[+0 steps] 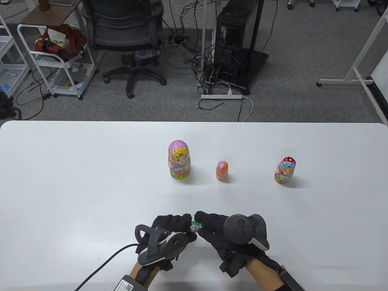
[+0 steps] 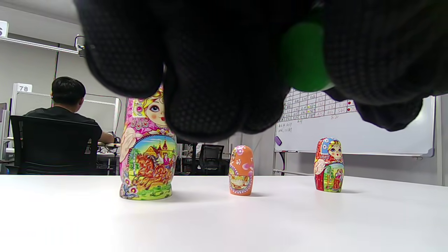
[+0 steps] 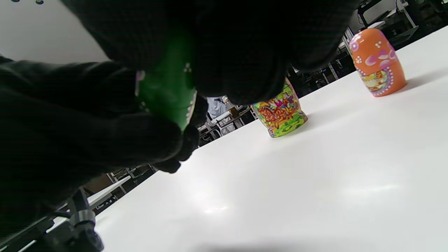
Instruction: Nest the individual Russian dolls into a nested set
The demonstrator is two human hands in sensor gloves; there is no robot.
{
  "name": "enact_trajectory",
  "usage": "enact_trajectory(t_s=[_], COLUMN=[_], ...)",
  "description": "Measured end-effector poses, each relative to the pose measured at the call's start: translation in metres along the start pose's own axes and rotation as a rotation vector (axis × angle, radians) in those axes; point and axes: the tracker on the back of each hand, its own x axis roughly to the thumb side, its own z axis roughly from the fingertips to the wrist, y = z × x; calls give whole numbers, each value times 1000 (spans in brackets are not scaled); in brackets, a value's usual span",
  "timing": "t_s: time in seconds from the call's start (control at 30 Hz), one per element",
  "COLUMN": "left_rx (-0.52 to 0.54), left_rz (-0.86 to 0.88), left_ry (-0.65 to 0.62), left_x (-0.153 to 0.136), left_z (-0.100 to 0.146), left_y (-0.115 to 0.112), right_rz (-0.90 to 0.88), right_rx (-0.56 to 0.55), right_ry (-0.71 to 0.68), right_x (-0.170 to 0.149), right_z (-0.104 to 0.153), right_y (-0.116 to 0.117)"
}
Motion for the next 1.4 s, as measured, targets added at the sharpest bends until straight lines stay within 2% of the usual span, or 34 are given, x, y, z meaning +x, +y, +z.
enact_trajectory(t_s=[0.2,0.33,0.43,0.53,0.63,0.83,1.0,1.4], left_rx=[-20,-59,-154,-189,-221,-289,-303,-319], left_rz=[-30,59,118,116,61,-34,-35,-38], left_ry=[-7,51,77,112,153,218,237,242], left_x=[2,-2,-8,-19,-32,-46,-48,-48], left_z=[-1,-4,-4,-4,-3,-3,-2,-3], left_y=[-3,-6,-11,-15,-20,-27,-27,-27], right_rz=[-19,-18,40,130,253,567,578,626], right_rx=[-12,-86,-145,-199,-243,-148,-29,61], right_ry=[46,54,66,97,190,503,629,690], right_x=[-5,-3,-1,-3,-12,-53,-86,-100], right_z=[0,1,2,5,5,4,3,2], right_y=[4,7,-4,-20,-37,-49,-39,-26])
